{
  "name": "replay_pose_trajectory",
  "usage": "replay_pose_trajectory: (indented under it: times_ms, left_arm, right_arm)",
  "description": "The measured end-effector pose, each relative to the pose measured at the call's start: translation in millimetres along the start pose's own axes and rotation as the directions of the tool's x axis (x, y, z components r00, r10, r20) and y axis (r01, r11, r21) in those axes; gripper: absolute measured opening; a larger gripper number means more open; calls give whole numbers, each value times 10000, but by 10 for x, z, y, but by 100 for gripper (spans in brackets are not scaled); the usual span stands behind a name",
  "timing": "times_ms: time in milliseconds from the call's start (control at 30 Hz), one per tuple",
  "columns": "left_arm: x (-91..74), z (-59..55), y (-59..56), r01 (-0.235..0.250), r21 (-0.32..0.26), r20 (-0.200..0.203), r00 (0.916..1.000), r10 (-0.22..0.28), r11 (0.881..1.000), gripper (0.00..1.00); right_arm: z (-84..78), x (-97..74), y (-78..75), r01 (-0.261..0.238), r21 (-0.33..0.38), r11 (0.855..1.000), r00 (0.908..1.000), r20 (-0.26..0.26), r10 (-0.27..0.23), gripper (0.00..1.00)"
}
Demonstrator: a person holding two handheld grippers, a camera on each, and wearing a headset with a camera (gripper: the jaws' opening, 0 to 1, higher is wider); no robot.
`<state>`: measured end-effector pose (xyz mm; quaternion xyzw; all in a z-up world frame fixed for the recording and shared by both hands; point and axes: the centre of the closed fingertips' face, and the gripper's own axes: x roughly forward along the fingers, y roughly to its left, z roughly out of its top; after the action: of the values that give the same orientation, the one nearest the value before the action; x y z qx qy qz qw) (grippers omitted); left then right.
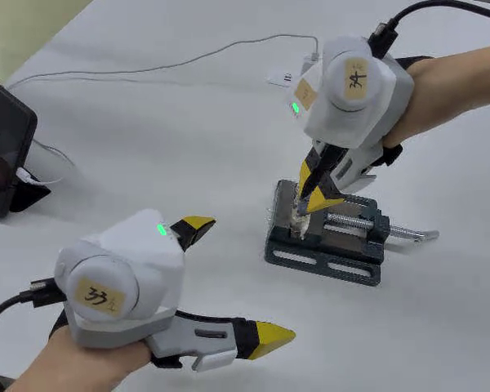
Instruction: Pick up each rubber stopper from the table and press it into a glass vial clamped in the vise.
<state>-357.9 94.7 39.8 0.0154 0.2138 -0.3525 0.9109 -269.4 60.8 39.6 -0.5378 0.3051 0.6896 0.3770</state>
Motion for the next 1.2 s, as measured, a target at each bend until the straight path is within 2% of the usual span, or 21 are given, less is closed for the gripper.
replay_pose_trajectory:
  times_ms: [167, 333, 767, 867, 967, 1067, 1200]
  left_arm:
    - [10, -4, 8, -3, -22, -18, 10000, 3, 10000, 95]
    - [25, -18, -1, 28, -62, -50, 10000, -28, 10000, 94]
    - [44, -63, -16, 104, -128, -172, 9998, -106, 9999, 94]
    - [54, -63, -18, 125, -181, -156, 9998, -128, 9998, 94]
    - [63, -73, -7, 120, -218, -173, 9998, -124, 9997, 93]
    - [67, -75, 8, 105, -249, -166, 9998, -110, 9996, 93]
    - [66, -72, 26, 86, -278, -144, 9999, -90, 9996, 93]
  right_arm:
    - [2, 4, -5, 35, 486, 9988, 9996, 276, -49, 3]
    - [43, 31, 14, 36, 647, 9979, 9989, 467, -66, 0]
    - [65, 71, 39, -16, 637, 9980, 9987, 516, -17, 0]
    - [59, 83, 39, 17, 425, 9991, 9990, 447, -36, 0]
    - [58, 84, 40, 59, 507, 9987, 9989, 464, -82, 0]
    - [51, 90, 10, -26, 1111, 9938, 9982, 603, -41, 0]
    - [55, 98, 18, -88, 1100, 9939, 9983, 586, 23, 0]
